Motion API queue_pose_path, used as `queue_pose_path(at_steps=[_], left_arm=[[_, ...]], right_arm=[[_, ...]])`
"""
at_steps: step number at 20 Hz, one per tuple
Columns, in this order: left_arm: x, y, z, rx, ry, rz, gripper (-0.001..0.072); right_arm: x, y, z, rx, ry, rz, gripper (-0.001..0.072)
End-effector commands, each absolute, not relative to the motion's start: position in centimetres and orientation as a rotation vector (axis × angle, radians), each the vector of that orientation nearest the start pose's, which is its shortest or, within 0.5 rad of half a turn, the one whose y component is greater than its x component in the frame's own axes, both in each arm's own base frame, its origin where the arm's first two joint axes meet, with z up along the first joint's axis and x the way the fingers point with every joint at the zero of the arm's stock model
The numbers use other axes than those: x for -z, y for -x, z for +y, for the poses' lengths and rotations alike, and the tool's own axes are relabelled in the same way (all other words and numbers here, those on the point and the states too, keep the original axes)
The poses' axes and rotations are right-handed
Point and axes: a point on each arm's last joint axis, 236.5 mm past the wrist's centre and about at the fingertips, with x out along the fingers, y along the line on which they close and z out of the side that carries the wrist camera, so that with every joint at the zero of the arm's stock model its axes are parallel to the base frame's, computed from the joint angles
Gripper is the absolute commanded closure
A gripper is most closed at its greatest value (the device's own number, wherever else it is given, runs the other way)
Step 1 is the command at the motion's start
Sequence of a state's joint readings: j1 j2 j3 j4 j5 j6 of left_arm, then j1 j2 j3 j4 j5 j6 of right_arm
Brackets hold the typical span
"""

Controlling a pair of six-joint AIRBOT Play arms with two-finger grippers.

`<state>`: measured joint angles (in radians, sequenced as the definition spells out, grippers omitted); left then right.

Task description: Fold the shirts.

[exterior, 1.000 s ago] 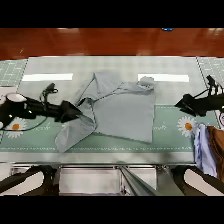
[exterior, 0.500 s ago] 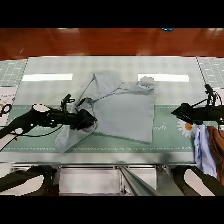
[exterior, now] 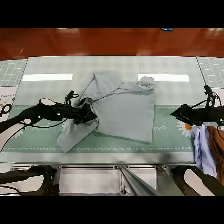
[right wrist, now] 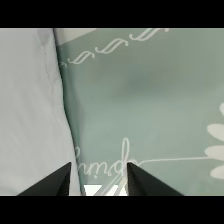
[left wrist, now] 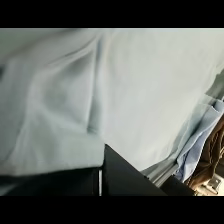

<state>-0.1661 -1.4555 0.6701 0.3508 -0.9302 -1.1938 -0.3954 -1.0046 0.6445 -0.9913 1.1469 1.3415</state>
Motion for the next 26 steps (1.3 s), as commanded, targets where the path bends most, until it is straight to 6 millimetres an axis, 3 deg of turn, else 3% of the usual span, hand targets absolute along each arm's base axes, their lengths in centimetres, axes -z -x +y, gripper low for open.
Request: queue_pose_path(at_steps=[1, 4, 10, 15, 19, 20, 21, 22, 24, 26], left_arm=[[7.3, -30.4, -23.4, 0.588, 0.904, 1.469, 0.069], [5.5, -30.7, -22.8, 0.66, 0.871, 1.464, 0.069], [4.2, -31.3, -21.8, 0.673, 0.879, 1.427, 0.069], [4.2, -31.3, -21.9, 0.675, 0.878, 1.428, 0.069], [4.2, -31.3, -21.9, 0.674, 0.879, 1.428, 0.069], [4.2, -31.4, -21.9, 0.676, 0.876, 1.42, 0.069], [4.0, -31.5, -21.9, 0.696, 0.864, 1.407, 0.069], [3.9, -31.6, -21.9, 0.697, 0.867, 1.403, 0.069], [1.7, -32.9, -21.0, 0.723, 0.874, 1.349, 0.069], [-3.6, -35.4, -18.8, 0.767, 0.856, 1.215, 0.069]], right_arm=[[5.2, -24.8, 2.3, -0.113, -0.669, 1.407, 0.0305], [7.1, -21.2, 5.2, -0.178, -0.757, 1.515, 0.0305], [8.6, -19.0, 8.5, -0.246, -0.752, 1.585, 0.0305], [11.0, -19.6, 12.0, -0.281, -0.729, 1.657, 0.0305], [11.6, -23.4, 15.1, -0.318, -0.751, 1.621, 0.0315], [11.5, -24.4, 16.2, -0.343, -0.743, 1.609, 0.0417], [11.1, -25.4, 17.4, -0.388, -0.732, 1.591, 0.0619], [10.1, -26.4, 18.7, -0.454, -0.71, 1.564, 0.0689], [6.5, -28.4, 19.9, -0.566, -0.637, 1.512, 0.069], [0.8, -31.7, 18.8, -0.59, -0.522, 1.403, 0.069]])
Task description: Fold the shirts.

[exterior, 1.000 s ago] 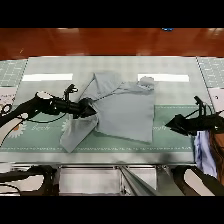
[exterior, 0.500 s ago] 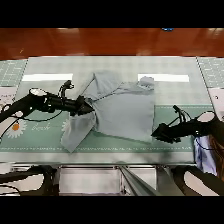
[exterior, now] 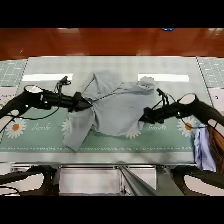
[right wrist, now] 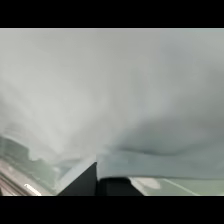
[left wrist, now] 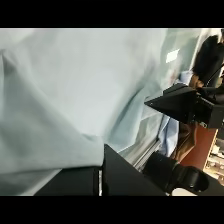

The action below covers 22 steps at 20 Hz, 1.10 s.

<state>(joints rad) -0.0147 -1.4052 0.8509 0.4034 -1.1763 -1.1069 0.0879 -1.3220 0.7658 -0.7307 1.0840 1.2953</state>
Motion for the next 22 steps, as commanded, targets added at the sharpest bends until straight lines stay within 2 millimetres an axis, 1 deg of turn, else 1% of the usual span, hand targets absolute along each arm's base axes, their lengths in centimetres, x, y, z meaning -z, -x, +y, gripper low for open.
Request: queue_pose_path(at_steps=[1, 2, 3, 4, 5, 6, 7, 8, 9, 11, 12, 14, 16, 18, 19, 20, 22], left_arm=[[-7.4, -36.9, -17.2, 0.776, 0.836, 1.106, 0.069], [-11.3, -38.2, -15.6, 0.774, 0.816, 0.986, 0.069], [-15.9, -39.4, -13.8, 0.761, 0.797, 0.86, 0.069], [-20.2, -39.9, -12.2, 0.748, 0.772, 0.749, 0.069], [-24.6, -40.0, -10.8, 0.735, 0.739, 0.643, 0.069], [-28.4, -39.6, -9.7, 0.72, 0.698, 0.555, 0.069], [-32.4, -39.0, -8.7, 0.701, 0.653, 0.461, 0.069], [-35.8, -38.1, -8.1, 0.685, 0.615, 0.382, 0.069], [-39.3, -36.9, -7.5, 0.666, 0.575, 0.302, 0.069], [-45.1, -34.0, -6.7, 0.625, 0.482, 0.156, 0.069], [-47.5, -32.3, -6.4, 0.597, 0.442, 0.093, 0.0691], [-50.9, -29.0, -6.0, 0.529, 0.362, -0.006, 0.069], [-52.7, -26.3, -5.9, 0.453, 0.291, -0.078, 0.069], [-53.1, -24.2, -6.3, 0.368, 0.219, -0.104, 0.069], [-52.9, -23.1, -6.7, 0.328, 0.17, -0.105, 0.069], [-52.5, -22.1, -6.8, 0.282, 0.122, -0.098, 0.069], [-51.0, -20.0, -6.1, 0.187, 0.059, -0.048, 0.069]], right_arm=[[-2.6, -33.5, 17.6, -0.57, -0.461, 1.321, 0.069], [-7.0, -35.6, 16.0, -0.535, -0.402, 1.21, 0.069], [-11.7, -37.3, 14.5, -0.504, -0.355, 1.091, 0.069], [-17.1, -38.6, 13.1, -0.475, -0.314, 0.96, 0.069], [-22.1, -39.1, 12.0, -0.457, -0.277, 0.846, 0.069], [-27.1, -38.9, 11.0, -0.441, -0.237, 0.736, 0.069], [-31.2, -38.3, 10.2, -0.424, -0.202, 0.646, 0.069], [-35.1, -37.1, 9.6, -0.409, -0.159, 0.559, 0.069], [-38.3, -35.9, 9.0, -0.387, -0.123, 0.487, 0.069], [-43.8, -32.4, 8.1, -0.354, -0.065, 0.345, 0.069], [-45.5, -30.8, 7.6, -0.331, -0.047, 0.29, 0.069], [-47.8, -27.3, 6.0, -0.261, -0.01, 0.206, 0.069], [-49.5, -23.9, 4.2, -0.182, 0.008, 0.139, 0.069], [-50.4, -20.7, 2.7, -0.114, 0.011, 0.098, 0.069], [-50.2, -19.2, 2.1, -0.088, 0.015, 0.103, 0.069], [-49.5, -17.9, 1.5, -0.064, 0.013, 0.129, 0.069], [-47.7, -15.9, 0.9, -0.035, 0.011, 0.197, 0.069]])
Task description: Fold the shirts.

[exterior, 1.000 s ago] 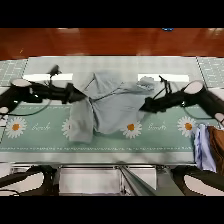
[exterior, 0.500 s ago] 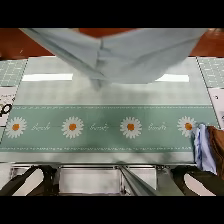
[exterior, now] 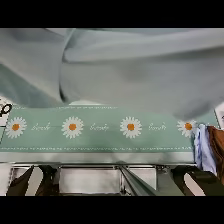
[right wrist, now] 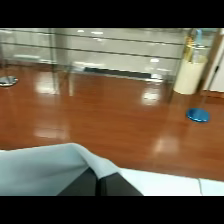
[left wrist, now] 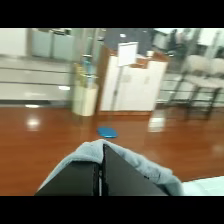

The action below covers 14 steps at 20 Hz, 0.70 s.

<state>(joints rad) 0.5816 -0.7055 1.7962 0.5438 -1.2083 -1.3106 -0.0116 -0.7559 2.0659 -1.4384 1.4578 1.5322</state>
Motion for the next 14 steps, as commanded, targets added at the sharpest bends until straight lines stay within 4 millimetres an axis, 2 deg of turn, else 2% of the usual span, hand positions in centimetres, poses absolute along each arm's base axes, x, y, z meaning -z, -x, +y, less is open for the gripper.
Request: queue_pose_path(at_steps=[1, 2, 4, 6, 8, 10, 12, 14], left_arm=[[-50.1, -18.6, -5.4, 0.145, 0.032, -0.019, 0.069], [-49.4, -17.2, -4.7, 0.111, 0.015, 0.0, 0.0691], [-48.1, -15.5, -3.4, 0.08, 0.026, 0.029, 0.069], [-45.9, -16.1, -4.1, 0.138, 0.032, 0.096, 0.069], [-42.0, -19.0, -4.2, 0.158, 0.053, 0.215, 0.069], [-36.8, -23.1, -3.7, 0.15, 0.087, 0.347, 0.069], [-30.2, -28.0, -3.1, 0.133, 0.134, 0.472, 0.069], [-23.8, -33.3, -2.1, 0.083, 0.225, 0.535, 0.069]], right_arm=[[-47.3, -15.2, 0.8, -0.03, 0.005, 0.205, 0.069], [-46.9, -14.8, 0.8, -0.029, -0.002, 0.206, 0.069], [-45.0, -15.2, 0.8, -0.025, -0.035, 0.259, 0.069], [-42.2, -17.1, 1.2, -0.039, -0.063, 0.348, 0.069], [-39.1, -20.1, 2.1, -0.071, -0.091, 0.423, 0.069], [-35.1, -23.4, 3.6, -0.127, -0.13, 0.505, 0.069], [-28.8, -26.8, 4.6, -0.164, -0.156, 0.659, 0.069], [-22.9, -31.2, 4.2, -0.138, -0.172, 0.757, 0.069]])
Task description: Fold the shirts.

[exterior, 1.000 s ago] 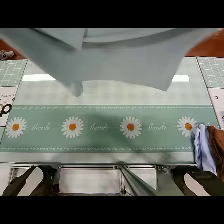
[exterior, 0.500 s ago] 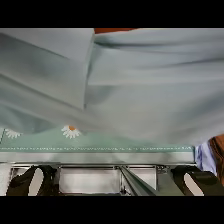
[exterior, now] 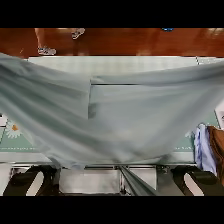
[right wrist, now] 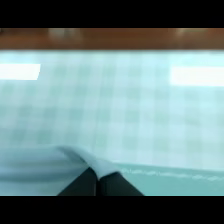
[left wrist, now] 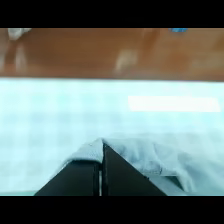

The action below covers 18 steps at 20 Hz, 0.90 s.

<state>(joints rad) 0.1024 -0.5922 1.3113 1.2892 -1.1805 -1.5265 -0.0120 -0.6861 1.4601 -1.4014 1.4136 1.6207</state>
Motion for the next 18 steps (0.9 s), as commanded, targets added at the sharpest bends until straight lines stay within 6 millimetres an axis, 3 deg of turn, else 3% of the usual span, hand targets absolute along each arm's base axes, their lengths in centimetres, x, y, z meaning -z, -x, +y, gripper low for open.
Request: queue_pose_path(at_steps=[1, 4, 7, 10, 13, 14, 15, 16, 18], left_arm=[[-21.4, -35.8, -1.4, 0.055, 0.262, 0.541, 0.069], [-15.1, -43.5, -0.2, -0.006, 0.38, 0.571, 0.069], [-10.1, -50.5, 0.2, -0.035, 0.51, 0.589, 0.069], [-5.0, -55.1, -0.3, -0.037, 0.582, 0.689, 0.069], [-0.6, -56.6, -2.1, 0.002, 0.634, 0.845, 0.0679], [0.4, -56.3, -2.5, 0.016, 0.636, 0.905, 0.0547], [1.1, -55.7, -2.7, 0.029, 0.634, 0.961, 0.0258], [1.2, -54.7, -2.1, 0.035, 0.617, 1.025, 0.0202], [1.2, -51.8, 1.5, 0.046, 0.475, 1.146, 0.0202]], right_arm=[[-20.5, -33.7, 3.9, -0.123, -0.176, 0.782, 0.069], [-13.9, -41.6, 4.2, -0.121, -0.213, 0.854, 0.0691], [-7.7, -48.9, 4.8, -0.119, -0.277, 0.928, 0.069], [-3.2, -54.5, 5.8, -0.137, -0.349, 0.976, 0.0689], [-0.6, -57.4, 7.1, -0.167, -0.431, 0.996, 0.0659], [-0.2, -57.9, 7.3, -0.173, -0.476, 1.003, 0.0461], [-0.2, -57.9, 7.2, -0.181, -0.508, 1.013, 0.0289], [-0.3, -57.5, 6.2, -0.176, -0.52, 1.036, 0.03], [-0.1, -54.8, 2.7, -0.139, -0.473, 1.136, 0.03]])
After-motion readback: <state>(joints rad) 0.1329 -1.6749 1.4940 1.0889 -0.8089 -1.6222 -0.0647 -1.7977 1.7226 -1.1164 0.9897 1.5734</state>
